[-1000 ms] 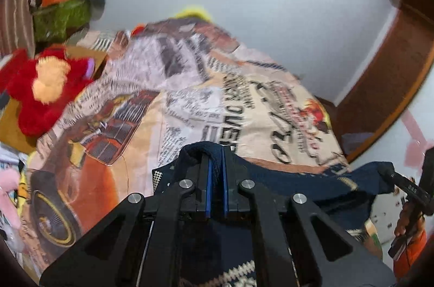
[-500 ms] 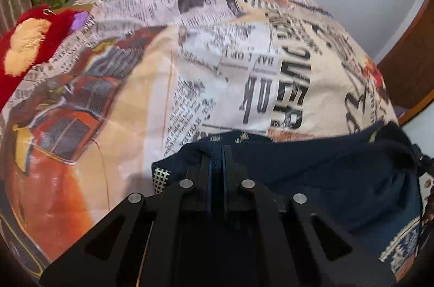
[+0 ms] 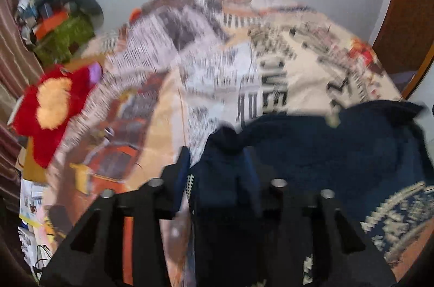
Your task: Fold large clothes
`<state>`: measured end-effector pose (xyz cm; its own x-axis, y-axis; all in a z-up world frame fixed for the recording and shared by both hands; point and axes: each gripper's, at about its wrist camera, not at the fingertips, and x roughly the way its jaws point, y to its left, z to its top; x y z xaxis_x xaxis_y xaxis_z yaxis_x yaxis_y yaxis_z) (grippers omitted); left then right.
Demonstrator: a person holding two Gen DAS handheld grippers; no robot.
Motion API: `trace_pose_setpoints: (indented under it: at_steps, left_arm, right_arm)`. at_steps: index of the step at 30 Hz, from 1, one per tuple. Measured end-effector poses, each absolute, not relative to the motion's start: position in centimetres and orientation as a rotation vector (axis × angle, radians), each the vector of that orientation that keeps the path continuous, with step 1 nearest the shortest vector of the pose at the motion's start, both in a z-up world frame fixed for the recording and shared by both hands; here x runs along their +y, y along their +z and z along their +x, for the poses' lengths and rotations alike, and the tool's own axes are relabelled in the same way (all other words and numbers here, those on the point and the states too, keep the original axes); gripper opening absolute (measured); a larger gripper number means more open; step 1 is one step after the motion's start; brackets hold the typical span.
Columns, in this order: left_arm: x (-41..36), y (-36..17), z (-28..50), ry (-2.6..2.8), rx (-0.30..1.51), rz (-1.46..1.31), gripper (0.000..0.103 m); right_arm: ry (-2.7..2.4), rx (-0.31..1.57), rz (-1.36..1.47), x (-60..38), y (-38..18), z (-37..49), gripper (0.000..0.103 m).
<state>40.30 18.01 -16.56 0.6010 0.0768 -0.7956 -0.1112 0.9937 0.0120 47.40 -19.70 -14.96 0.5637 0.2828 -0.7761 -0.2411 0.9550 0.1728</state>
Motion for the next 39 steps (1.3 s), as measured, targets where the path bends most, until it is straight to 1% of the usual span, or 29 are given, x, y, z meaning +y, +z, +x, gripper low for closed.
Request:
trace_pose_setpoints:
  at_steps: [1, 4, 7, 10, 12, 14, 20, 25, 27, 29, 32, 39]
  left_arm:
    - [17.9, -15.3, 39.5, 0.106, 0.891, -0.042, 0.053]
    - [17.4, -12.8, 38.2, 0.08, 0.842, -0.052, 0.057]
    - [16.2, -11.2, 36.8, 0.031, 0.809, -0.058, 0.068]
    - [14.3, -10.5, 35.4, -0.028, 0.789, -0.044, 0.07]
    - [13.0, -10.5, 34.8, -0.065, 0.792, -0.029, 0.073]
    - [11.6, -11.2, 34.2, -0.103, 0.807, -0.017, 0.076]
    - [8.5, -15.8, 34.2, -0.169, 0.934, 0.019, 0.077]
    - [8.0, -21.1, 34.8, -0.184, 1.079, -0.016, 0.078]
    - [8.1, -22.3, 34.4, -0.191, 1.092, -0.038, 0.081]
    - [8.1, -22.7, 33.6, -0.175, 1.063, -0.037, 0.088]
    - [8.2, -23.0, 32.8, -0.179, 1.056, -0.051, 0.088]
    - [9.1, -23.0, 31.4, -0.178, 1.066, -0.093, 0.088]
  right_arm:
    - [0.316, 0.902, 0.039, -19.7, -14.1, 46.8, 0.073]
    - [0.326, 0.88, 0.017, -19.2, -12.2, 45.3, 0.073]
    - [0.357, 0.856, -0.014, -17.8, -11.0, 43.5, 0.075]
    - [0.404, 0.82, -0.077, -15.2, -10.4, 41.5, 0.081]
    - [0.438, 0.805, -0.112, -13.5, -10.4, 40.3, 0.083]
    - [0.476, 0.806, -0.145, -11.7, -10.9, 39.3, 0.086]
    - [0.565, 0.861, -0.256, -6.9, -14.4, 37.8, 0.088]
    - [0.579, 1.014, -0.34, -5.1, -19.4, 38.3, 0.088]
    - [0.582, 1.069, -0.338, -5.4, -20.9, 38.4, 0.09]
    - [0.593, 1.111, -0.329, -5.9, -21.8, 38.4, 0.096]
    - [0.612, 1.133, -0.325, -6.8, -22.0, 38.1, 0.101]
    - [0.616, 1.143, -0.328, -8.2, -22.0, 36.9, 0.102]
